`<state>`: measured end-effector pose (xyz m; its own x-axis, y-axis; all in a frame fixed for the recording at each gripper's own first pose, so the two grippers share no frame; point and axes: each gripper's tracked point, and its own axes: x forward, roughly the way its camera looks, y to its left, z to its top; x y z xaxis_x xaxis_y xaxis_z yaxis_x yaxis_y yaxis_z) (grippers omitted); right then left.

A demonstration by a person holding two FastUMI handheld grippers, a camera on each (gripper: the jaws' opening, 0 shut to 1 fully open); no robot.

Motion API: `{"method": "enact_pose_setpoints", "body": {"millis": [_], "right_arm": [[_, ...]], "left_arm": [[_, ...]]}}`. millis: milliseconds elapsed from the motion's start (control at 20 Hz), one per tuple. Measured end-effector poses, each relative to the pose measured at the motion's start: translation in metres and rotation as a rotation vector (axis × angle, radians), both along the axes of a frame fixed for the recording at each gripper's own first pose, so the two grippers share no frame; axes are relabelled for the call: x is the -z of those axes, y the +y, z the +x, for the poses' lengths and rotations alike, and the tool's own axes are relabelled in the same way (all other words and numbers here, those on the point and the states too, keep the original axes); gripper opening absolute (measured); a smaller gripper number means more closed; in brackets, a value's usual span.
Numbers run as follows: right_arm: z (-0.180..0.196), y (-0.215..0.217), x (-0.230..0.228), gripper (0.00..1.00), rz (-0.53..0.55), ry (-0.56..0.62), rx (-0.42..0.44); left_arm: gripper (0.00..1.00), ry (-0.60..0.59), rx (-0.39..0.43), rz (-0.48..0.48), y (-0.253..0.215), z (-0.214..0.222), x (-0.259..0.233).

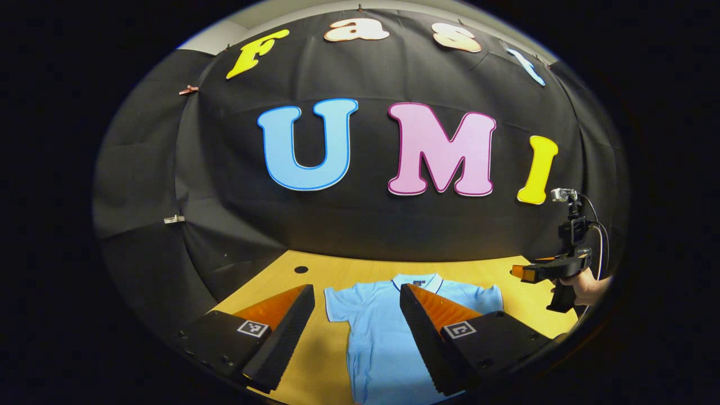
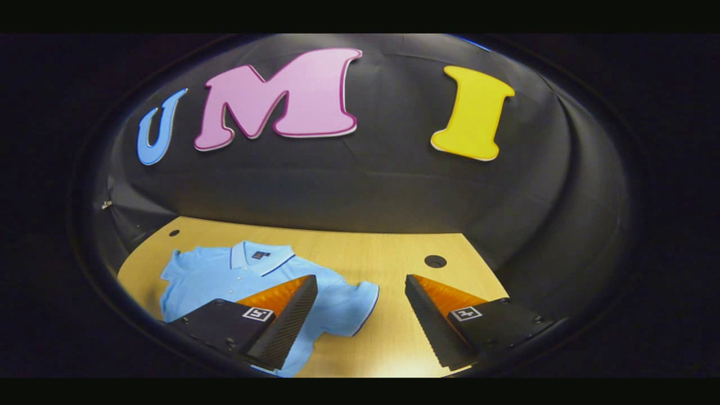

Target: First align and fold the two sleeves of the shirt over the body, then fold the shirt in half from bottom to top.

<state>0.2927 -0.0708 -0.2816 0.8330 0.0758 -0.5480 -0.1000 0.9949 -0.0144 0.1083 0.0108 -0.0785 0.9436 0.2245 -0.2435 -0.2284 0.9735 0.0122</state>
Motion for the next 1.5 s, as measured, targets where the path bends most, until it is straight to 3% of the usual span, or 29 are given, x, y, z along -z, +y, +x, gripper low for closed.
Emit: {"method": "enact_pose_setpoints", "body": {"millis": [400,700,800,950,1200,1250,1400,1500], "right_arm": [[0.048,-0.011,0.107,0.98,0.001,0.184,0.001],[0.047,-0.005,0.154,0.96,0.032,0.272,0.009],[0.048,-0.002,0.158,0.73,0.026,0.265,-0.005],[0.049,0.001,0.159,0.70,0.034,0.259,-0.015],[0.054,0.007,0.155,0.04,0.021,0.242,0.003],[0.053,0.009,0.156,0.02,0.018,0.244,-0.001],[0.052,0.006,0.149,0.07,-0.019,0.241,0.016],[0.054,0.004,0.133,0.02,-0.105,0.202,0.008]], "left_arm": [[0.97,0.064,-0.022,-0.030,0.000,0.036,0.027],[0.97,0.089,-0.012,-0.029,-0.006,0.051,0.039],[0.97,0.092,-0.008,-0.029,-0.009,0.052,0.041],[0.97,0.096,-0.009,-0.021,-0.009,0.052,0.043],[0.97,0.099,-0.019,-0.007,-0.005,0.046,0.044],[0.97,0.100,-0.021,-0.008,-0.005,0.044,0.046],[0.97,0.104,-0.028,-0.016,0.000,0.037,0.050],[0.97,0.099,-0.036,-0.023,0.005,0.032,0.051]]}}
